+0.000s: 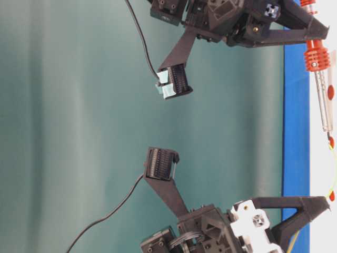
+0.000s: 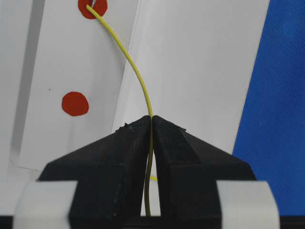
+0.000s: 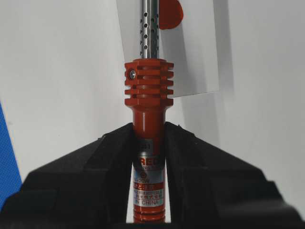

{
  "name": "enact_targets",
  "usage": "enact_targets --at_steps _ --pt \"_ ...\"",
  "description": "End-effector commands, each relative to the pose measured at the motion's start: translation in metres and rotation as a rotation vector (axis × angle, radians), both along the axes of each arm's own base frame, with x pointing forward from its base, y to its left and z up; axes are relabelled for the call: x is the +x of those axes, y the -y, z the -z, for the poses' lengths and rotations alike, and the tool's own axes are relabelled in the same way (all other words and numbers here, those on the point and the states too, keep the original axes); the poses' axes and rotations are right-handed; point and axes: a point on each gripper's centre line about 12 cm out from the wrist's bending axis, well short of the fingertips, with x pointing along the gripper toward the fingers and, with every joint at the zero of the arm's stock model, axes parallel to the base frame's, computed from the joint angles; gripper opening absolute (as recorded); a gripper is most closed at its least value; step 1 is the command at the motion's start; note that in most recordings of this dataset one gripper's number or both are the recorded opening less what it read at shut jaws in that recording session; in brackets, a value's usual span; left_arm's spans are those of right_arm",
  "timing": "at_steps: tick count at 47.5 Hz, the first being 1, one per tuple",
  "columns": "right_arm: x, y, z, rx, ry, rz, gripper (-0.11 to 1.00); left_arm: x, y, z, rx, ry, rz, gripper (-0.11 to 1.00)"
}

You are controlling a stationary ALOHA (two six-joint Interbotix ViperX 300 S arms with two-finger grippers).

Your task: Touch the tip of the soldering iron to the tip of the solder at the mark.

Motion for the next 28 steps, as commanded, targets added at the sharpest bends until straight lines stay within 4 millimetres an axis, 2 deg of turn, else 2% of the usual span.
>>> enact_targets --at_steps 1,17,28 --pt "0.007 0.001 -0.011 -0.009 0.037 -0.005 0.06 0.003 0.0 -0.009 0.004 0.03 0.001 0.02" --pt "0.007 0.001 -0.011 -0.009 0.04 -0.005 0.06 0.002 0.0 -0.012 0.007 0.036 0.005 0.02" --pt "0.007 0.001 -0.011 -0.009 0.04 -0.005 0.06 -0.017 0.006 -0.043 0.011 0.074 0.014 0.02"
